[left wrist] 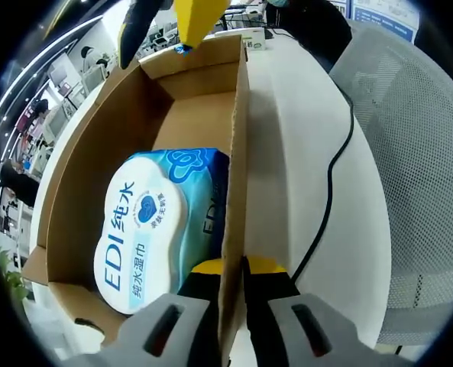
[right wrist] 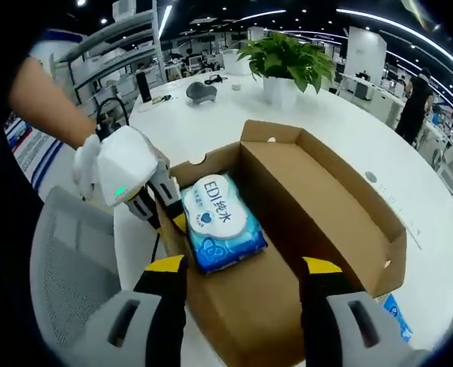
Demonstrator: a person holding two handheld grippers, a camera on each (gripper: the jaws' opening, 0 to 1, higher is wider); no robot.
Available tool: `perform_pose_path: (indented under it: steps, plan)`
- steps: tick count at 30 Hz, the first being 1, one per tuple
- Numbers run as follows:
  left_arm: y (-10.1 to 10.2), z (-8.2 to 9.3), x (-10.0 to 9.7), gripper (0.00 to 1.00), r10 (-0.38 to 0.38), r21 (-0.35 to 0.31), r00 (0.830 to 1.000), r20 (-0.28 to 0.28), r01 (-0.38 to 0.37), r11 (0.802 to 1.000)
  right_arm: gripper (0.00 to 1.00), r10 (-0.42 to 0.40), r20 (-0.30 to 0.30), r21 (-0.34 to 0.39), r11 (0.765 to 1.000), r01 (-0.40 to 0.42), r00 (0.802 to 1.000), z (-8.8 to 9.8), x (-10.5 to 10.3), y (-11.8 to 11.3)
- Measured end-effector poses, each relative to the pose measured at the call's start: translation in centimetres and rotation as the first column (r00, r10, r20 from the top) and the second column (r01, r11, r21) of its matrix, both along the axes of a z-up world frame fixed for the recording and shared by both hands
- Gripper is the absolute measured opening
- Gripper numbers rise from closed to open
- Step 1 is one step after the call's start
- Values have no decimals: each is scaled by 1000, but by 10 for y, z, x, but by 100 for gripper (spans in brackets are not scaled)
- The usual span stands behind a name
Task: Operate the shoe box by opening the lid, removing the specified soft item, and placing it in the target area until the item is outside and the box remains undamaged.
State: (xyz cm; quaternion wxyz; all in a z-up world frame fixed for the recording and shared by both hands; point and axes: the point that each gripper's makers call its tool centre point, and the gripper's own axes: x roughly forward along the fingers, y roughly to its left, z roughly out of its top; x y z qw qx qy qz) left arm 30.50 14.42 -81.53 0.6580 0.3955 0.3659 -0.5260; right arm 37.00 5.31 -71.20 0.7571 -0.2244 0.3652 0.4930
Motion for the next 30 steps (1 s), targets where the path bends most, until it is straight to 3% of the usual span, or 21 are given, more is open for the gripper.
perform_pose_path:
  steps: [9, 23, 30]
  plan:
    - [-1, 0, 0, 4, 0, 0, 1000, 0, 0, 1000, 58, 59, 11, -32, 998, -58, 998, -12, -1, 13]
    - [-1, 0, 0, 4, 0, 0, 1000, 0, 0, 1000, 63, 42, -37, -47, 998, -43, 998, -32, 4, 18]
    - [-1, 0, 1, 4, 1, 0, 1000, 0, -1, 1000, 65, 84, -33, -63, 994, -86, 996, -42, 1, 26]
